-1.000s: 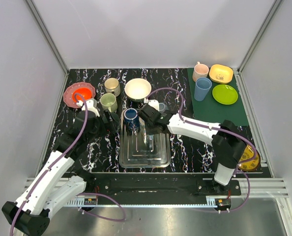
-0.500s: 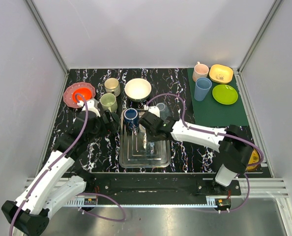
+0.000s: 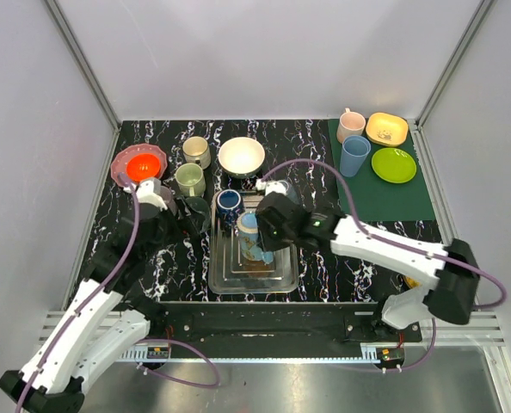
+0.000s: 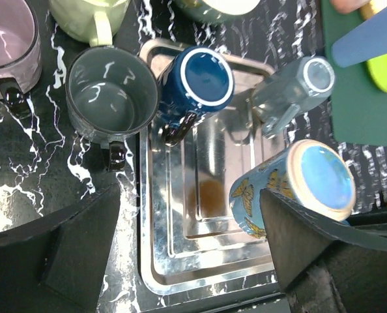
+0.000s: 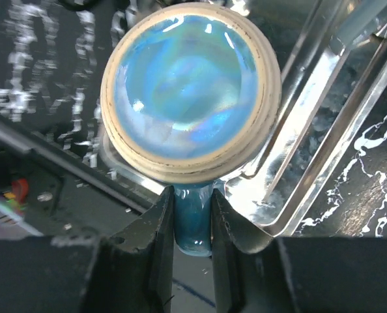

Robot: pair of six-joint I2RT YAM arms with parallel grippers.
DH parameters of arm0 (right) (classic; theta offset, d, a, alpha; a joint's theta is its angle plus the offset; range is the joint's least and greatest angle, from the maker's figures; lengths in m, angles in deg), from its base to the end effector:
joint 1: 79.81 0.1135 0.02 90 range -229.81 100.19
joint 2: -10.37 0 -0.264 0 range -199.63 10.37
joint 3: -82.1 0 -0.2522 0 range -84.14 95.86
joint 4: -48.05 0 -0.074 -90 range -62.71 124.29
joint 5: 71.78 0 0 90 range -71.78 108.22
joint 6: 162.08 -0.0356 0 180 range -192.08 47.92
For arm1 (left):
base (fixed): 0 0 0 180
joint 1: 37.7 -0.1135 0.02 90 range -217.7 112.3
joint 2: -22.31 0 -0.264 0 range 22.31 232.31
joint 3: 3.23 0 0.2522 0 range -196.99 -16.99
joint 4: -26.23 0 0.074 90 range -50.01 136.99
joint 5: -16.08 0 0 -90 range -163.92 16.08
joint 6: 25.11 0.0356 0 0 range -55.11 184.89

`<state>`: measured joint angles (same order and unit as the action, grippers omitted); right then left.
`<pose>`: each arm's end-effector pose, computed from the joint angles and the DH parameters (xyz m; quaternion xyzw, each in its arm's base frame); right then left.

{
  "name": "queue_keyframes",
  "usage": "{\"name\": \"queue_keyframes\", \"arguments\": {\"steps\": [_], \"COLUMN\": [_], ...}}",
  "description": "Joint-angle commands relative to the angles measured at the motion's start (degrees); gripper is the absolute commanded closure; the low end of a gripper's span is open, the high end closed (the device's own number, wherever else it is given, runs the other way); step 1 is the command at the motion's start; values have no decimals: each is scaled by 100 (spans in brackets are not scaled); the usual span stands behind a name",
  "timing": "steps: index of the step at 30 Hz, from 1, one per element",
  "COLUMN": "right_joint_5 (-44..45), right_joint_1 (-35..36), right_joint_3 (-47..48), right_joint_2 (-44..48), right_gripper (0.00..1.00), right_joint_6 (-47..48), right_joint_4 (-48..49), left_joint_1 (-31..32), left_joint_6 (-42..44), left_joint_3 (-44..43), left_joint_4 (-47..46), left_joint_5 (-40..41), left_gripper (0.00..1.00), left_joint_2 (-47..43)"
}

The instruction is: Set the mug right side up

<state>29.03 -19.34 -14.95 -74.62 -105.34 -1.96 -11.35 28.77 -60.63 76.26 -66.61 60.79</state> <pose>0.1616 0.2717 0.2816 -0.1917 0.9222 0.1753 0.2863 0.1324 -0.0605 0.3031 -0.1052 0.8632 -0.2069 0.4483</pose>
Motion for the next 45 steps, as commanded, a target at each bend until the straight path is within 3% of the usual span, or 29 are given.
{"name": "queue_keyframes", "arguments": {"steps": [1,5,9,10,13,14,18,22,34,38,42,43,45], "right_joint_5": [-429,-1376,-2362,-2538,-2847,-2987,-3146,-3094,-3304,-3506,-3656,-3691,-3779], "right_joint_1": [-236,-920,-1466,-1572,-1749,-1775,-1802,-1881,-1881,-1881,-1881,-1889,-1872], "right_joint_3": [149,-352,-1063,-1396,-1750,-1716,-1856,-2006,-1847,-1874,-1962,-1979,-2040], "right_joint_2": [1088,1861,2547,2758,2874,2822,2584,2365,1688,1591,1608,1608,1626], "right_gripper": [100,100,100,100,100,100,100,100,100,100,100,100,100], "right_joint_6": [-329,-848,-1603,-1944,-2394,-2457,-2914,-3309,-3653,-3741,-3767,-3767,-3741], "right_joint_4": [994,1873,3462,4459,5930,6076,7304,8097,8793,8889,8837,8811,8767], "left_joint_1": [28,28,19,19,28,28,37,177,468,476,476,476,476], "left_joint_6": [-298,-448,-773,-1044,-1886,-2125,-2732,-3173,-2971,-2962,-3093,-3129,-3234], "left_joint_3": [-92,-267,-312,-164,519,697,1138,1585,929,717,585,506,409], "left_joint_4": [-480,-831,-1498,-2031,-3298,-3972,-4890,-6313,-7063,-7423,-7977,-8204,-8381], "left_joint_5": [279,8,-1446,-1739,-2734,-2796,-3173,-3614,-3517,-3500,-3465,-3491,-3579], "left_gripper": [11,9,3,1,1,1,1,1,2,7,27,39,51], "left_joint_2": [-639,-1078,-1193,-1220,-1422,-1544,-1475,-1185,175,695,1064,1213,1337]}}
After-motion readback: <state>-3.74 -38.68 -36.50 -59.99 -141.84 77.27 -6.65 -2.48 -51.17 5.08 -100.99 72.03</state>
